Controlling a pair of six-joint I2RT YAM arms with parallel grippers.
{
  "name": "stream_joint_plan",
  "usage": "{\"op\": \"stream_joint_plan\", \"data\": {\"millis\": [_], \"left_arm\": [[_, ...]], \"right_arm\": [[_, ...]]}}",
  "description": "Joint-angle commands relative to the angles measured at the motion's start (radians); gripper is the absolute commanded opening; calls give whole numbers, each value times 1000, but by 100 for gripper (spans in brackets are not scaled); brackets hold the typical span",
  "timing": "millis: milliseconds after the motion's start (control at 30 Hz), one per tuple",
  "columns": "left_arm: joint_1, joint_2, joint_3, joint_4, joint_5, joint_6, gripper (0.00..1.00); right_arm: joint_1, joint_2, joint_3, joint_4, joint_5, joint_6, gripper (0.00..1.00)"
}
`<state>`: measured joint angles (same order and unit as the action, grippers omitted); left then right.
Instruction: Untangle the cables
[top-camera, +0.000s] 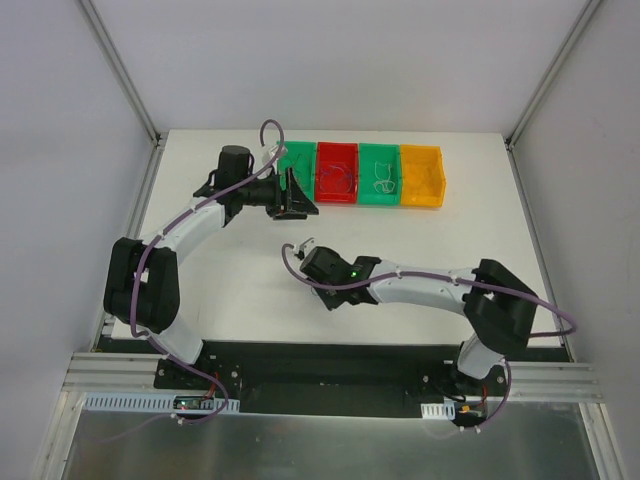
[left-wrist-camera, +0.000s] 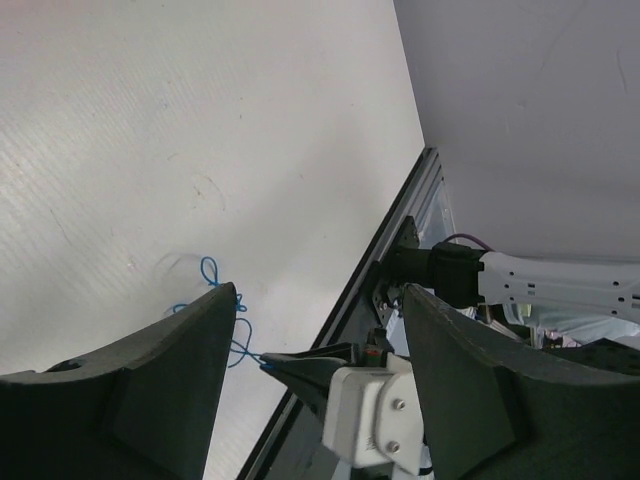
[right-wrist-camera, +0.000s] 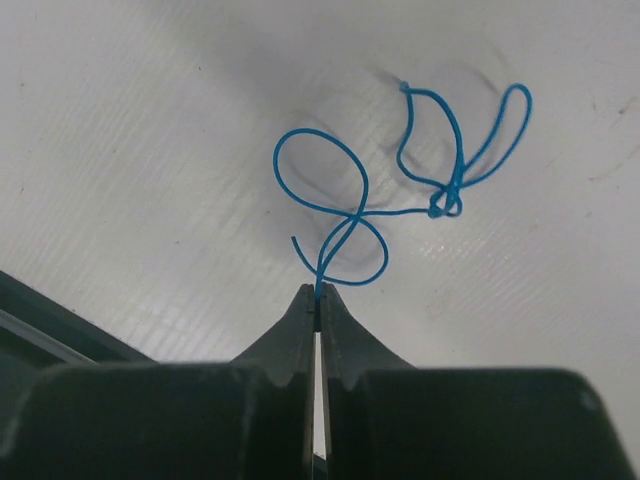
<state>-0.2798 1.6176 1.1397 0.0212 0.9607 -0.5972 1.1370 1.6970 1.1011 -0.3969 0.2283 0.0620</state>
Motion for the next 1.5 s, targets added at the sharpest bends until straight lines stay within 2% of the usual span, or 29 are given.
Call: {"op": "stream_joint_plan", "data": {"millis": [0,67,133,167,300,400,567,700,900,1033,1133,1233,1367,1467], "left_arm": [[10,-33,-21,110,55,-38,63],[8,-54,-57,259,108,-103,57],[1,-85,-124,501,170,-224,57],[-8,-102,-150,660,188,-283,58],[-53,-137,-195,952,234,-418,68],[-93,-140,-228,1167,245,-508,75],[-154,-105,-261,1488,243,-664,80],[-190,-105,-261,1482,268,-638,78],[-225,-85,-233,1409,305,-612,52],[-226,-74,-224,1367,309,-604,41],[-231,-84,-221,1277,311,-531,36],[-240,-104,-212,1075,294,-387,29],[-249,-139,-209,898,251,-250,9],[-249,-188,-213,789,211,-146,0]], "right_arm": [[4,-221,-82,56,32,1,1],[0,-351,-119,76,25,1,0],[-26,-469,-148,102,-38,1,0],[-54,-518,-156,113,-72,13,0],[-158,-724,-178,144,-177,74,1],[-242,-793,-164,162,-292,146,0],[-296,-774,-103,197,-443,203,0],[-296,-752,-99,268,-497,248,0],[-301,-784,-96,270,-457,248,0],[-306,-842,-84,233,-428,233,0],[-307,-876,-80,231,-423,233,0],[-306,-902,-76,248,-412,234,0],[-307,-892,-55,257,-440,228,0],[-306,-872,-41,218,-451,194,0]]}}
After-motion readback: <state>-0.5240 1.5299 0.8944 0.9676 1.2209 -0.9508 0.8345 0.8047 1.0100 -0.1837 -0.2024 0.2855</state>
